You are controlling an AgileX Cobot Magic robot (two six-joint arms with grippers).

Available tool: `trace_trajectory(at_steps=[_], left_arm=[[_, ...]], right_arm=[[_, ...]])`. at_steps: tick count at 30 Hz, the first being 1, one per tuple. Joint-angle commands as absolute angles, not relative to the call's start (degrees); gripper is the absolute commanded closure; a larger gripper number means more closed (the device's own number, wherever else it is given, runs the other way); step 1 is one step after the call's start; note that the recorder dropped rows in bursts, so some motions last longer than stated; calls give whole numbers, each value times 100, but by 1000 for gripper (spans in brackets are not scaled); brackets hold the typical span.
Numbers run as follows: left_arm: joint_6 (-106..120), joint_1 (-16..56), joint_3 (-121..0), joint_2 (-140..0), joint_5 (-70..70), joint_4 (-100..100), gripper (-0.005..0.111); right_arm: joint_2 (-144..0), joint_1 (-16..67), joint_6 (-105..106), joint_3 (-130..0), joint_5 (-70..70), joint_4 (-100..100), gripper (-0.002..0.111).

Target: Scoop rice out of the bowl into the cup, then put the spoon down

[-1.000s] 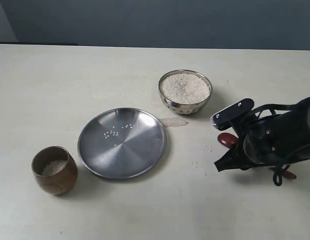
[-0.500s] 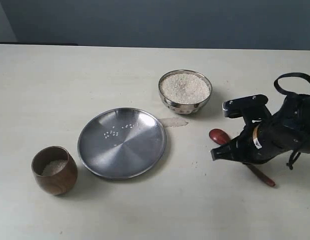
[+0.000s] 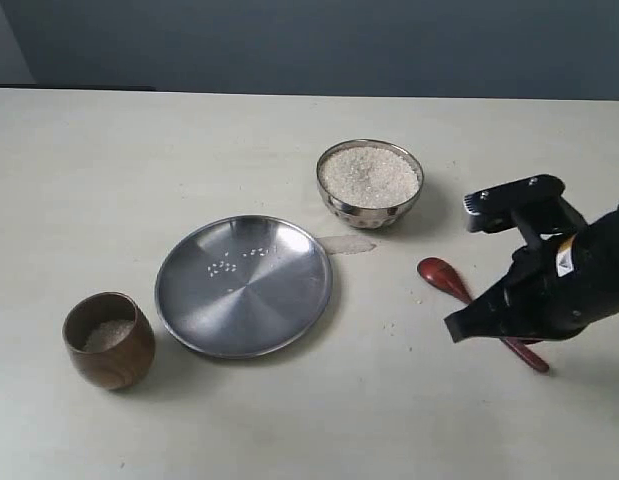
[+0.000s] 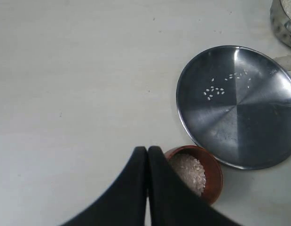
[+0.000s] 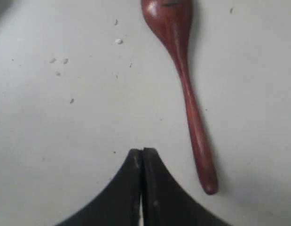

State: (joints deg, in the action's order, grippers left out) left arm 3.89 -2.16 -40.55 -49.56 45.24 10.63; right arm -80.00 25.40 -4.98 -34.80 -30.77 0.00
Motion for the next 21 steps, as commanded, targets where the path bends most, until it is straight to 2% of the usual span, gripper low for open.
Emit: trace_trajectory(at_steps=[1, 3, 9, 11, 12, 13, 15, 21], left_arm=[[387, -218, -4080, -4958, 4478, 1080, 106], [387, -218, -4080, -4958, 4478, 1080, 106], [387, -218, -4080, -4958, 4478, 1062, 106], [387, -218, -4080, -4958, 4478, 1062, 106], [387, -218, -4080, -4958, 4478, 1062, 106], [387, -218, -4080, -4958, 4478, 1062, 106], [387, -218, -4080, -4958, 4478, 1062, 106], [387, -218, -4080, -4958, 4478, 1062, 106]], right_arm=[[-7208, 2533, -287, -3462, -3993, -1185, 109], [-7022, 2533, -221, -3462, -4394, -1929, 109], [-7184, 2533, -504, -3352, -3961, -1744, 109], [-7341, 2533, -623, -3237, -3768, -1744, 94], [-7458, 2533, -623, -3224, -3731, -1796, 80], [-7502, 2533, -623, -3224, -3692, -1815, 71], [-7629, 2533, -595, -3224, -3568, -1831, 64], [-8154, 2533, -621, -3224, -3229, -2112, 87]])
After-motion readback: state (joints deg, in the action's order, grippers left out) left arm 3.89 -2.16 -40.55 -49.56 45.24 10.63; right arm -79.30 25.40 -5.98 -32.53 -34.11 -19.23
